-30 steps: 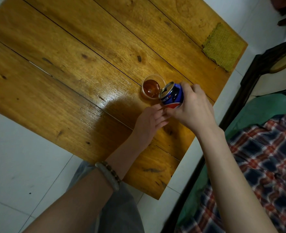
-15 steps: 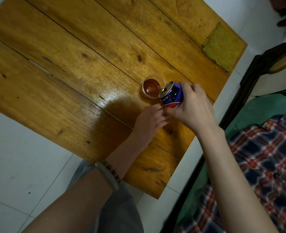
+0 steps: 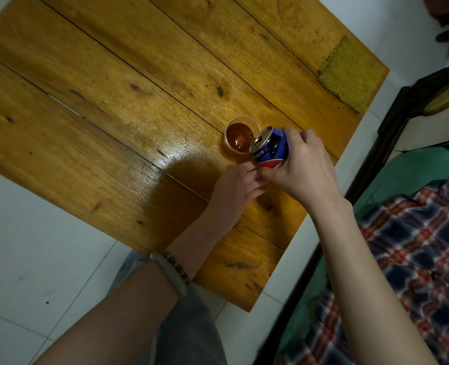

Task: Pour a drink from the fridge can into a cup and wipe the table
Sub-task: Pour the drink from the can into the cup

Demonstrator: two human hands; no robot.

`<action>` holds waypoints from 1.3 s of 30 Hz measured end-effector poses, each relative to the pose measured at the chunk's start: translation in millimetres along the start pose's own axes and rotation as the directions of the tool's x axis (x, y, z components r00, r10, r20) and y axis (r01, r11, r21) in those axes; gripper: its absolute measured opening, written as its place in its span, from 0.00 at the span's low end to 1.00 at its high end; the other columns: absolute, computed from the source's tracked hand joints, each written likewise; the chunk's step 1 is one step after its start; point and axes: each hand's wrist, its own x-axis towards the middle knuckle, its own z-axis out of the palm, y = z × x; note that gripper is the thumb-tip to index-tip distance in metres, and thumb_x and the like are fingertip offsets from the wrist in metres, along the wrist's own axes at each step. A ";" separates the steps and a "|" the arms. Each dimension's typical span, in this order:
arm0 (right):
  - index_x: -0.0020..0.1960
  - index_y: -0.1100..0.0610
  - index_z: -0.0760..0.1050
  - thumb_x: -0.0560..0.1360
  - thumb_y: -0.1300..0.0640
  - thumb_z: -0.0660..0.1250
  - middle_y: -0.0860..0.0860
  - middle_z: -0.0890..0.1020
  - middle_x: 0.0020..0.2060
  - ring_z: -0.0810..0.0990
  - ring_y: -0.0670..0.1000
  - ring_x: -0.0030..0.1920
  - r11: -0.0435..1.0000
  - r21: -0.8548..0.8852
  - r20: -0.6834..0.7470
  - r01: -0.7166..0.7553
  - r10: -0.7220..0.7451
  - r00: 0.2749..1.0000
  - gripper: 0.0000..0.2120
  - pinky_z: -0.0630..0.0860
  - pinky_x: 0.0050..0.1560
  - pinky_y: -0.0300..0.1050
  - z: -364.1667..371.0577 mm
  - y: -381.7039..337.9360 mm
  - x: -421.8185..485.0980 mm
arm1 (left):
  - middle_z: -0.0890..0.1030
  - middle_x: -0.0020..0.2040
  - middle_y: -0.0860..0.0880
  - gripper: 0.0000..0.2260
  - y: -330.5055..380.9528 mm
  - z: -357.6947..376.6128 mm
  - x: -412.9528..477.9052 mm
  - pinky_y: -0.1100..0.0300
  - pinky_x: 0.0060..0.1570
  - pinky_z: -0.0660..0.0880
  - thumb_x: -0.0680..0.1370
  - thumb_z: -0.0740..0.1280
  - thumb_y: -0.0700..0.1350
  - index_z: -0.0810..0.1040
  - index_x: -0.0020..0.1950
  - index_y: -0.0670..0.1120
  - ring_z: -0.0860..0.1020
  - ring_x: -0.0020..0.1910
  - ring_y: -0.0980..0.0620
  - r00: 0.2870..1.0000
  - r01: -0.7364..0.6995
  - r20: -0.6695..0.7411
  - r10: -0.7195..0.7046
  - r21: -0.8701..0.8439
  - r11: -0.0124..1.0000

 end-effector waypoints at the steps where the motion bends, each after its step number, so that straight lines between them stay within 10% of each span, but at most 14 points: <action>1: 0.67 0.56 0.65 0.64 0.46 0.74 0.58 0.72 0.56 0.71 0.58 0.57 1.000 -0.001 0.001 -0.001 0.001 1.000 0.36 0.74 0.51 0.51 0.1 0.1 -0.1 | 0.76 0.54 0.44 0.14 0.4 1.1 -0.7 0.52 0.63 0.64 0.79 0.46 0.36 0.71 0.51 0.43 0.64 0.71 0.40 1.000 0.009 0.000 -0.009 0.022 1.000; 9: 0.68 0.56 0.65 0.64 0.46 0.74 0.58 0.72 0.56 0.71 0.58 0.57 1.000 -0.004 -0.001 -0.001 0.001 1.000 0.37 0.74 0.53 0.53 0.0 0.6 -0.7 | 0.73 0.63 0.38 0.14 -5.9 -8.2 6.3 0.55 0.58 0.69 0.80 0.47 0.40 0.68 0.60 0.39 0.65 0.70 0.40 0.999 -0.033 -0.012 0.033 0.009 0.999; 18: 0.69 0.55 0.64 0.64 0.46 0.74 0.58 0.71 0.57 0.70 0.59 0.58 1.000 -0.006 0.000 -0.001 0.001 1.000 0.37 0.73 0.55 0.53 0.9 -0.1 -0.6 | 0.68 0.67 0.30 0.17 -16.0 -23.4 15.2 0.65 0.47 0.77 0.82 0.51 0.39 0.63 0.67 0.28 0.72 0.60 0.48 0.968 -0.159 -0.122 0.220 0.377 0.912; 26: 0.69 0.55 0.63 0.64 0.46 0.74 0.58 0.71 0.58 0.70 0.59 0.58 1.000 -0.009 -0.001 0.001 -0.001 1.000 0.38 0.73 0.55 0.53 2.1 0.1 -1.0 | 0.67 0.70 0.36 0.14 -4.9 -10.4 3.8 0.51 0.65 0.63 0.80 0.47 0.40 0.70 0.57 0.41 0.63 0.71 0.41 0.999 -0.027 -0.020 0.028 0.057 0.998; 31: 0.70 0.55 0.62 0.65 0.45 0.74 0.58 0.71 0.58 0.70 0.58 0.59 1.000 -0.013 0.002 0.001 -0.001 1.000 0.39 0.72 0.55 0.52 4.3 0.3 -1.1 | 0.68 0.68 0.31 0.17 -16.7 -26.0 18.1 0.61 0.50 0.76 0.82 0.50 0.40 0.65 0.66 0.31 0.70 0.65 0.42 0.987 -0.110 -0.099 0.127 0.162 0.981; 39: 0.71 0.54 0.62 0.64 0.45 0.74 0.56 0.71 0.57 0.70 0.56 0.59 0.990 0.130 0.014 -0.045 0.044 0.999 0.40 0.73 0.56 0.51 6.8 4.3 0.5 | 0.74 0.61 0.39 0.16 -13.8 -26.1 12.5 0.60 0.54 0.74 0.82 0.50 0.40 0.65 0.67 0.35 0.72 0.65 0.43 0.993 -0.070 -0.076 0.085 0.176 0.982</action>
